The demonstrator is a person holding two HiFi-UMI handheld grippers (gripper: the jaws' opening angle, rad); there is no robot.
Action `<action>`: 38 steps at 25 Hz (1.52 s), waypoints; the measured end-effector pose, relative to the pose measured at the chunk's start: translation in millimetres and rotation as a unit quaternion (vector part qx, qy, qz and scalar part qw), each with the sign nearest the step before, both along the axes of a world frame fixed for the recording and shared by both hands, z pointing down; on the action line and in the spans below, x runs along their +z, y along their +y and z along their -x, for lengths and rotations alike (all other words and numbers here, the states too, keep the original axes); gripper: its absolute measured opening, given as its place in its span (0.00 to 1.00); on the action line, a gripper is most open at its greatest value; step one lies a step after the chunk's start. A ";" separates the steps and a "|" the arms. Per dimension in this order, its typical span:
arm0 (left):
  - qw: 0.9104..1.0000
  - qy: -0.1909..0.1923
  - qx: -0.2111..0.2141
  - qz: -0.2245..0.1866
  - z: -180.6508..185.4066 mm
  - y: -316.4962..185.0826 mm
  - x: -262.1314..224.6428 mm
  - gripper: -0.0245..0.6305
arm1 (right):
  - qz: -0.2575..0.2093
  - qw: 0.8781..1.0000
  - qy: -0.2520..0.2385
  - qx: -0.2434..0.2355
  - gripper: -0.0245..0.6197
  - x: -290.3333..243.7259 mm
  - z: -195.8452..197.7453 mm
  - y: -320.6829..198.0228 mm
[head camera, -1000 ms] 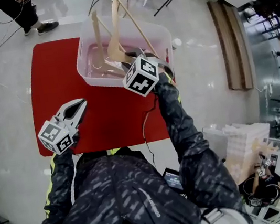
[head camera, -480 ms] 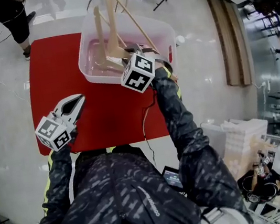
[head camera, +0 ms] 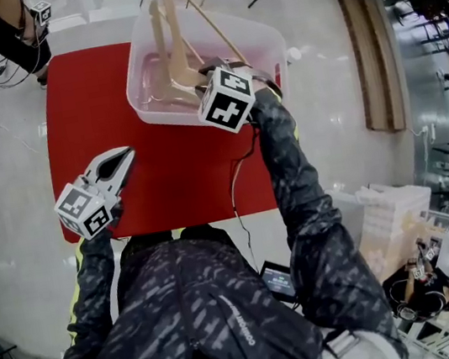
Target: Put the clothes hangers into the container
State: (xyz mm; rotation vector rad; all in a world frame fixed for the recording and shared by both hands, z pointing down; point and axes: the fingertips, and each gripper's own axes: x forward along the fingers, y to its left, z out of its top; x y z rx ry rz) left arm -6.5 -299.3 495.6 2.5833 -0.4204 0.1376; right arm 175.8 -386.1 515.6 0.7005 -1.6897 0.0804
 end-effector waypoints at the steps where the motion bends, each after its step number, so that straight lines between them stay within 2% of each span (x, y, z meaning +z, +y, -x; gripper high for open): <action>1: 1.000 -0.001 0.001 0.001 0.1 0.2 0.7 0.06 | -0.001 1.000 0.007 -0.001 0.26 1.8 -0.2 1.1; 6: 1.000 0.000 0.005 -0.001 -6.1 5.5 3.2 0.06 | 0.026 0.999 0.031 -0.011 0.26 6.7 -10.6 15.5; 12: 1.000 -0.002 0.009 0.001 -12.3 9.3 3.4 0.06 | 0.018 1.000 0.024 0.002 0.26 7.8 -21.3 22.0; 14: 1.000 -0.003 0.010 0.000 -11.3 8.6 4.7 0.06 | 0.017 1.000 0.020 -0.001 0.30 8.5 -20.4 23.4; 18: 1.000 -0.004 0.011 0.003 -9.2 9.3 8.3 0.06 | -0.005 1.000 0.002 -0.002 0.37 4.3 -16.8 20.9; 25: 1.000 0.000 0.016 0.001 -18.4 14.2 8.4 0.06 | -0.057 0.998 -0.019 0.012 0.37 -18.6 -22.7 13.8; 29: 1.000 0.001 0.020 -0.004 -19.4 12.5 4.4 0.06 | -0.084 0.993 -0.075 0.031 0.37 -48.2 -15.6 12.2; 34: 1.000 0.000 0.030 -0.004 -18.0 19.7 -2.6 0.06 | -0.103 0.978 -0.168 0.068 0.36 -78.0 -2.3 24.0; 38: 0.999 0.005 0.035 -0.015 -28.5 17.2 -12.0 0.06 | -0.120 0.975 -0.175 0.074 0.29 -81.7 -7.5 30.9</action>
